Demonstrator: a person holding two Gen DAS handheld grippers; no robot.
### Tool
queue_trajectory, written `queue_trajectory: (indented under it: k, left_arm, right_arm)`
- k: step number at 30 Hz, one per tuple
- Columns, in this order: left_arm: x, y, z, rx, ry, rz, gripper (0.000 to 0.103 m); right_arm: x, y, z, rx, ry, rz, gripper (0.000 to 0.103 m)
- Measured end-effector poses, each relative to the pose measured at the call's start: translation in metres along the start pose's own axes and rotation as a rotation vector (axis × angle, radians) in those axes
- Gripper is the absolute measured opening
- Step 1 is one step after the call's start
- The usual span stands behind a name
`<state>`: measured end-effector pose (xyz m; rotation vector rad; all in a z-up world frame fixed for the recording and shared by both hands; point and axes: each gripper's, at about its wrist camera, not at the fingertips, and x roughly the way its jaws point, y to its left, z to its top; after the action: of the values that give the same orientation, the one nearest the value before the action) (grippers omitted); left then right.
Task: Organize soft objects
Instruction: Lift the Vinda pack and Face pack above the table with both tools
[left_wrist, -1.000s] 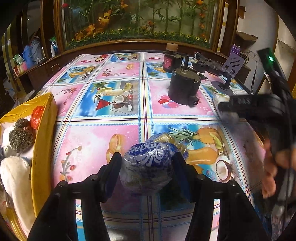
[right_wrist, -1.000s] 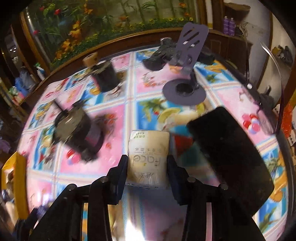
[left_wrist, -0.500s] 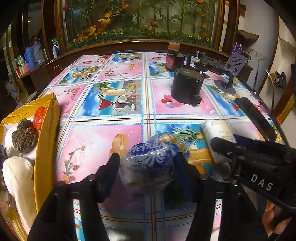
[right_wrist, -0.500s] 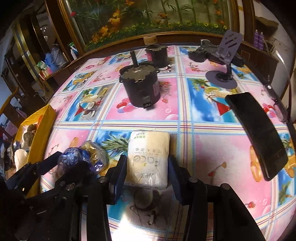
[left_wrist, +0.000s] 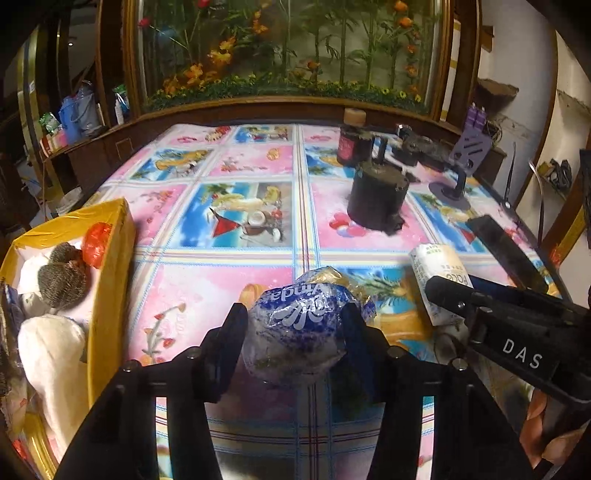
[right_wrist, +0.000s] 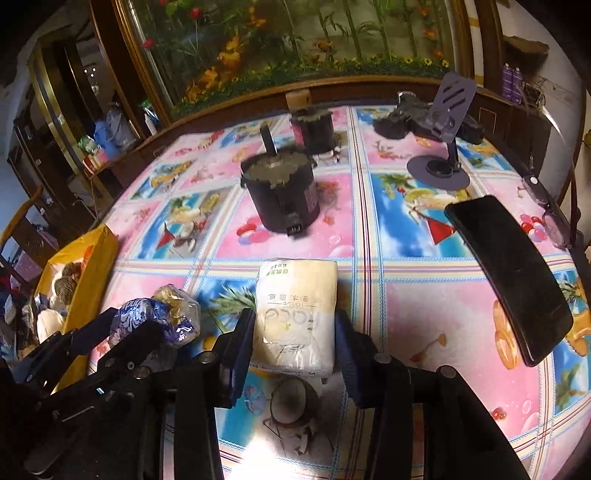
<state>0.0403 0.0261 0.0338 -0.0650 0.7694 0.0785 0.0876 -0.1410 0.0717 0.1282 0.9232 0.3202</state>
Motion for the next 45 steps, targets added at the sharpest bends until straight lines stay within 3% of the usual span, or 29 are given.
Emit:
queue_trajectory:
  k: [5,32,45]
  left_arm:
    - [-0.014,0.006,0.004,-0.033,-0.071,0.017,0.052]
    - [-0.039,0.002,0.002,0.003,-0.19,0.085,0.052]
    - [-0.056,0.013,0.0,-0.029,-0.249,0.101,0.052]
  right_arm:
    - [-0.009,0.005,0.001,-0.005,-0.04,0.032,0.045]
    - [-0.021,0.016,0.0,-0.046,-0.112,0.073,0.045]
    - [-0.031,0.024,-0.005,0.006,-0.157,0.089,0.045]
